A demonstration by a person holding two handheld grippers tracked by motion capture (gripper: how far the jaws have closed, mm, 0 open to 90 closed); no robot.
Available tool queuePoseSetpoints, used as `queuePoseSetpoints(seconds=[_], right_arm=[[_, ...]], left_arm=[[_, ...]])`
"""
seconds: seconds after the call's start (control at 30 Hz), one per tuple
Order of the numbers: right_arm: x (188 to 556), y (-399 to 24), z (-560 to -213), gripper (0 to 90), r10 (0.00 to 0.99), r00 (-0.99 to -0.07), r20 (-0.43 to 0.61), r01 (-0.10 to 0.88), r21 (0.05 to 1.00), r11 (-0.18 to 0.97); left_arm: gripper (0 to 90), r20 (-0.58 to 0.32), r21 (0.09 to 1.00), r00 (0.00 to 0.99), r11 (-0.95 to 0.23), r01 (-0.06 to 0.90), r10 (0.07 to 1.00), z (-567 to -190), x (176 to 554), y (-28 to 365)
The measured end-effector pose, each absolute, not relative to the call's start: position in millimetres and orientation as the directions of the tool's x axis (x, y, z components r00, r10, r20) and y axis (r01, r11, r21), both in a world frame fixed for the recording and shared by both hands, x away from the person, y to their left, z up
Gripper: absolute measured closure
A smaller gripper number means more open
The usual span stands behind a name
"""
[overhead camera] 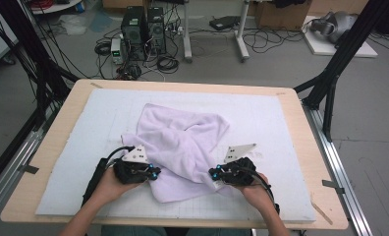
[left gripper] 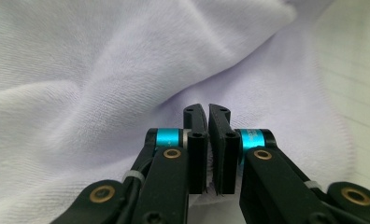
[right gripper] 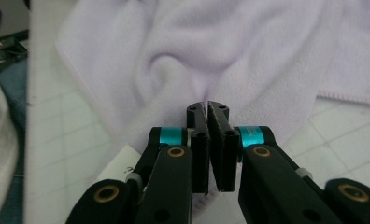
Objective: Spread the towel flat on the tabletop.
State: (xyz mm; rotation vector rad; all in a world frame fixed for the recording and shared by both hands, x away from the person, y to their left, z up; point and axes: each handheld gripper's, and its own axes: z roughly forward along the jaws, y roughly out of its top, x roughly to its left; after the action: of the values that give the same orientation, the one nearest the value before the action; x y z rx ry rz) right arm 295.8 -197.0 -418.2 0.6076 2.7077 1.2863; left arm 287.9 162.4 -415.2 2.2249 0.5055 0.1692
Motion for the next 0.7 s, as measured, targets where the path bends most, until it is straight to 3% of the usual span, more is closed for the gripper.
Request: queuePoseSetpoints(seconds=[0.27, 0.4, 0.5, 0.7], right_arm=[[262.7, -196.6, -394.1, 87.8, 0.296, -0.951, 0.085, 0.248, 0.783, 0.571], [243.1, -196.4, -378.3, 87.4, 0.233, -0.968, 0.093, 0.211, 0.804, 0.556], [246.0, -195.7, -371.5, 84.0, 0.249, -0.966, 0.069, 0.199, 0.815, 0.545], [285.3, -189.1, -389.1, 72.1, 0.328, -0.942, 0.071, 0.256, 0.784, 0.566]], left_arm=[[85.8, -0.088, 0.786, 0.922, -0.543, 0.296, 0.376, -389.1, 243.9, 188.6], [83.1, -0.132, 0.804, 0.945, -0.526, 0.279, 0.300, -376.2, 233.4, 198.1], [66.0, -0.103, 0.811, 0.935, -0.515, 0.277, 0.340, -375.8, 244.1, 202.9], [58.8, -0.080, 0.791, 0.886, -0.511, 0.336, 0.457, -399.6, 276.3, 204.4]])
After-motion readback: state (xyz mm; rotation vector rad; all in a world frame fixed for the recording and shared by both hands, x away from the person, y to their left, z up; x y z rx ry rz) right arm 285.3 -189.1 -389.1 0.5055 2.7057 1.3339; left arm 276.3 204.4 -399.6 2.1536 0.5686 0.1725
